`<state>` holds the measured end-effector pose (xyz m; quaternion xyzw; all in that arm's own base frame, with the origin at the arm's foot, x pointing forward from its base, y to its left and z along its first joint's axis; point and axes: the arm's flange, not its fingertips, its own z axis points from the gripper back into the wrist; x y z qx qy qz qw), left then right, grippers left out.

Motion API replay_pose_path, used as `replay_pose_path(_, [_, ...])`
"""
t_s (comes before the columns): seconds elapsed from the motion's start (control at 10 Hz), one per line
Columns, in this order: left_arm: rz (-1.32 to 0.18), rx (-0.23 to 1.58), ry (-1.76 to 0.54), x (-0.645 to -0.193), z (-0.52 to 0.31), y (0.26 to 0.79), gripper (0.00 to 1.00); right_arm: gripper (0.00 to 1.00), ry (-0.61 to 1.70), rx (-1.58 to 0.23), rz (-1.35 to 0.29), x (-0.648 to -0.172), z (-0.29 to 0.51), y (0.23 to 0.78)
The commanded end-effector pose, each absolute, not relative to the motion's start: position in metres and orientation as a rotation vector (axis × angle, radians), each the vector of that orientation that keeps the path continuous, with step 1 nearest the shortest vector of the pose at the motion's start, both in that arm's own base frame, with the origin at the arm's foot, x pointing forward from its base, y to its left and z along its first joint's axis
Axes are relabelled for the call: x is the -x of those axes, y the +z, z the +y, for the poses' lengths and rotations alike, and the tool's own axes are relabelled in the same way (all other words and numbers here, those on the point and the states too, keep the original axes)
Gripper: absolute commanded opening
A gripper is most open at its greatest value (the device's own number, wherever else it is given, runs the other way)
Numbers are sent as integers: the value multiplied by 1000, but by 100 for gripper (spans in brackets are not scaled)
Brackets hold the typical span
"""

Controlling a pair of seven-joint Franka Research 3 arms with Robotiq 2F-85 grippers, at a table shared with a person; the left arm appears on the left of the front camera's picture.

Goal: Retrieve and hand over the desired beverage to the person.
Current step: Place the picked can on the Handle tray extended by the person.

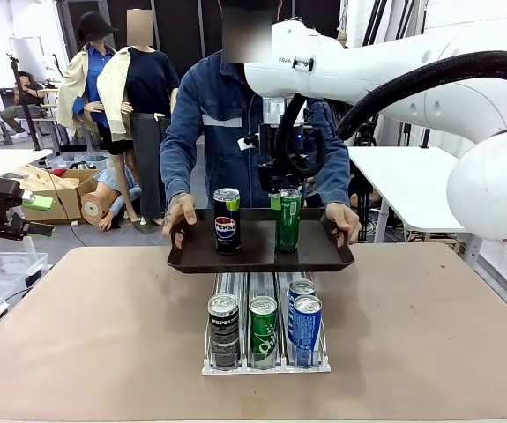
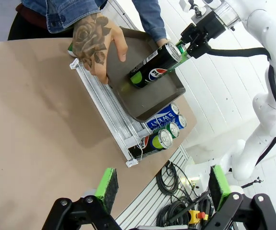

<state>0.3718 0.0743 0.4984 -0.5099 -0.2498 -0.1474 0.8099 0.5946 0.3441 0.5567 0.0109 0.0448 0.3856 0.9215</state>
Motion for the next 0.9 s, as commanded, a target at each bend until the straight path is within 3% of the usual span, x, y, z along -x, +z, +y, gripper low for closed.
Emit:
replay_pose_path(0.0, [-532, 1086, -323, -369, 77, 499, 100, 100, 794, 7, 73, -603, 346, 579])
replay_pose_path(0.7, [-532, 1086, -323, -369, 77, 499, 100, 100, 817, 73, 33, -584, 328, 613])
replay_pose_path(0.8, [-532, 1086, -323, -369, 77, 499, 100, 100, 781, 14, 13, -584, 329, 613])
